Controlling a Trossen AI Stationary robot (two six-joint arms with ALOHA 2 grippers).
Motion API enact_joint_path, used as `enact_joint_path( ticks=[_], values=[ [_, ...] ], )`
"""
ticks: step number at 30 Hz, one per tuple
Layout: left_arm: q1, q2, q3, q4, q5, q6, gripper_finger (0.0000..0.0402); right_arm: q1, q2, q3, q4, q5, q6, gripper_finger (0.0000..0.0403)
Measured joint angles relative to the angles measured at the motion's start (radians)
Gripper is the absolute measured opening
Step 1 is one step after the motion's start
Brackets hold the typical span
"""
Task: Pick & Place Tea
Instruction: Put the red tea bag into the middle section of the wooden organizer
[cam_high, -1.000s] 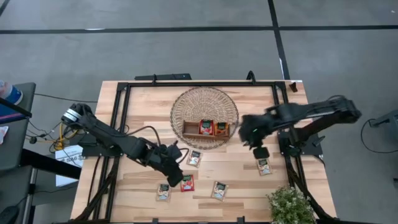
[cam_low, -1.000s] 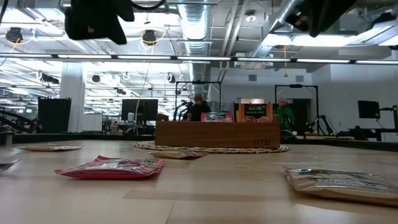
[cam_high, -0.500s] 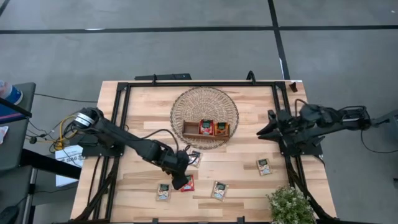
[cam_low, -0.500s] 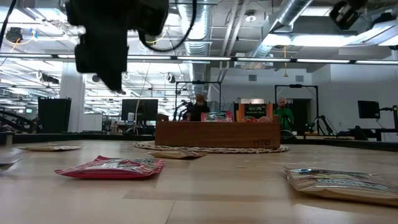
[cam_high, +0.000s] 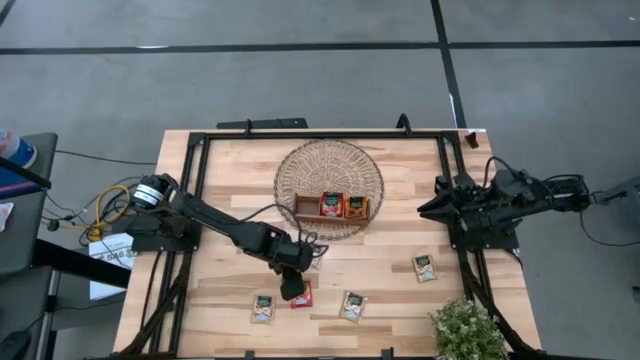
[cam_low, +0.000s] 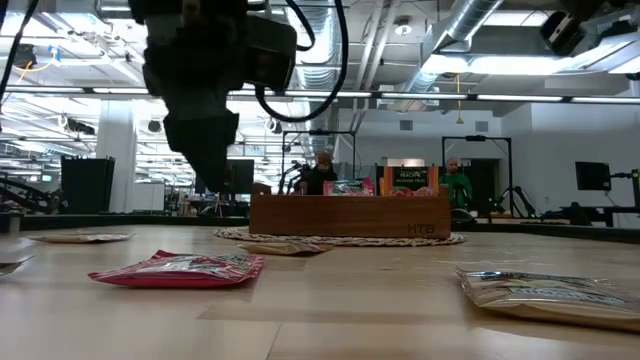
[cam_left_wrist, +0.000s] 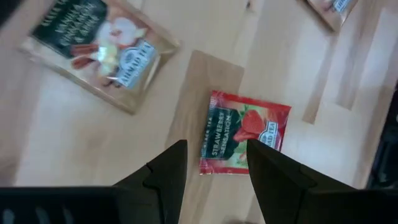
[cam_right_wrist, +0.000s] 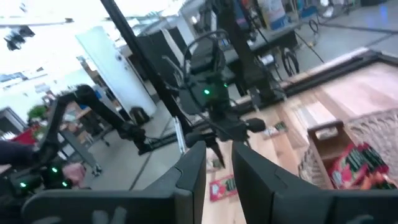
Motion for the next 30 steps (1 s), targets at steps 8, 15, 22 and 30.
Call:
enact_joint_path(
  ticks=[8, 15, 22, 30],
  values=[
    [-0.013, 0.042, 0.005, 0.045, 0.035, 0.025, 0.0159, 0.000, -0.002, -0.001, 0.028, -0.003, -0.028, 0.0069],
    [-0.013, 0.082, 0.004, 0.052, 0.083, -0.009, 0.0174, 0.000, -0.033, -0.019, 0.013, -0.007, -0.079, 0.0069],
    [-0.013, 0.081, 0.004, 0.058, 0.088, -0.013, 0.0179, 0.000, -0.121, -0.252, 0.236, -0.007, -0.022, 0.0069],
    [-0.013, 0.081, 0.004, 0.053, 0.104, -0.017, 0.0180, 0.000, -0.207, -0.400, 0.296, -0.007, 0.051, 0.0069]
  ],
)
